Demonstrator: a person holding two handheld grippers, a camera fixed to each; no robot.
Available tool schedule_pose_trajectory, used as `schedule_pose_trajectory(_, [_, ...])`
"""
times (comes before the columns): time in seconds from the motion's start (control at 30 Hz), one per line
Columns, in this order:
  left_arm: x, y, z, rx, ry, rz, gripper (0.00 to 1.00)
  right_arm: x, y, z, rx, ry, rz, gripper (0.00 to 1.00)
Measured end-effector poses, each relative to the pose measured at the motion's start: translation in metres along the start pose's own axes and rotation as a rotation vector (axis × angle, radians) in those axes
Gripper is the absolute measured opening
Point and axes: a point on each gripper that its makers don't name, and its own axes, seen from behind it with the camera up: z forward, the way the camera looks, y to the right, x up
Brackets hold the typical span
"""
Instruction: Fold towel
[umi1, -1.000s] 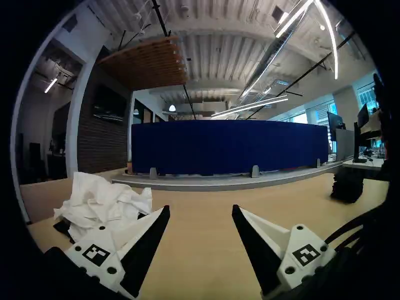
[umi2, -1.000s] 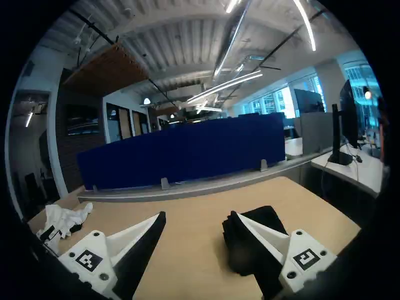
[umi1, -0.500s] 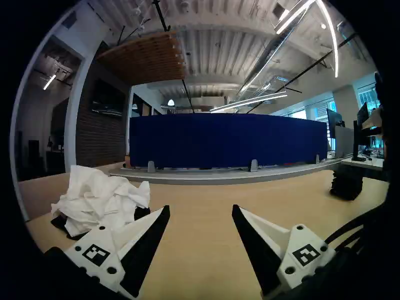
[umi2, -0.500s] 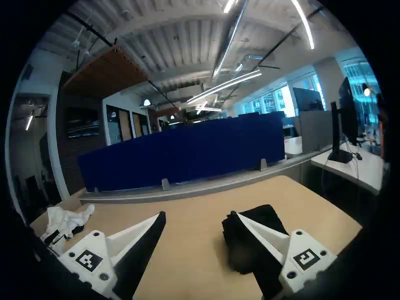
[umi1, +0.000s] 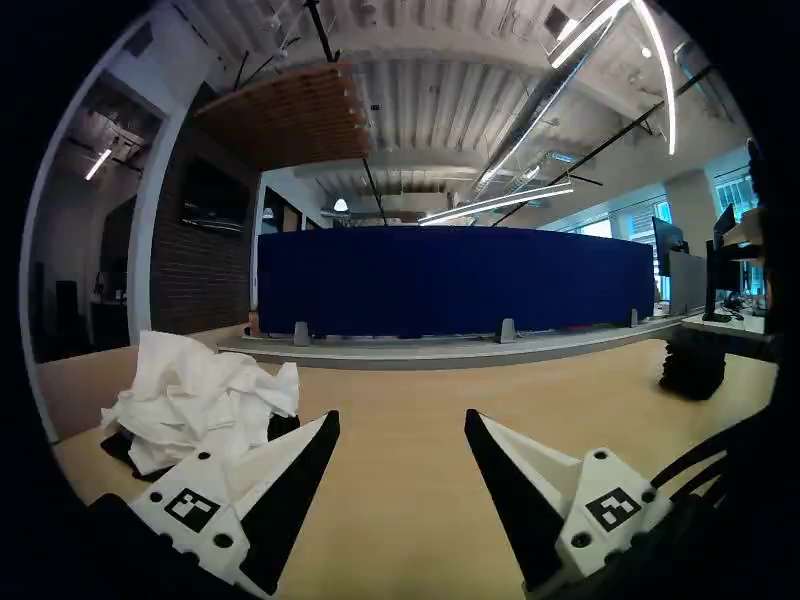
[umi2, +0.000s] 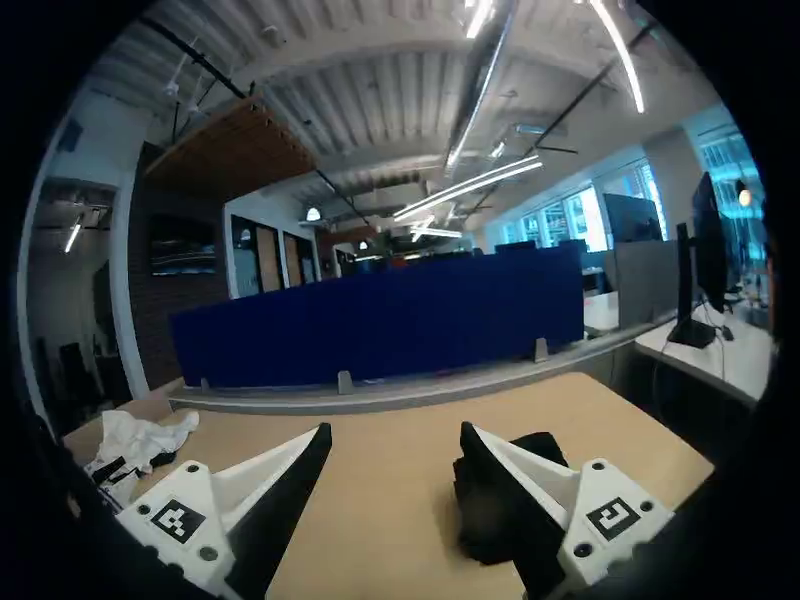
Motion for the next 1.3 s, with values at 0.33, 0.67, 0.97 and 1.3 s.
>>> schedule_pose_trajectory(0.33, [0.000,0.000,0.000,0.000,0.000,0.000,0.93,-0.008,0.033,-0.007,-0.030,0.069,-0.031,1.00])
schedule_pose_trajectory(0.67, [0.000,0.000,-0.001,0.000,0.000,0.000,0.93,-0.048,0.058,-0.009,-0.048,0.124,-0.012,1.00])
schedule_pose_trajectory(0.97, [0.000,0.000,-0.001,0.000,0.000,0.001,0.93,-0.087,0.068,0.000,-0.063,0.121,-0.019,1.00])
schedule_pose_trajectory(1.3, [0.000,0.000,-0.002,0.000,0.000,0.000,0.93,-0.107,0.079,0.009,-0.086,0.115,0.008,1.00])
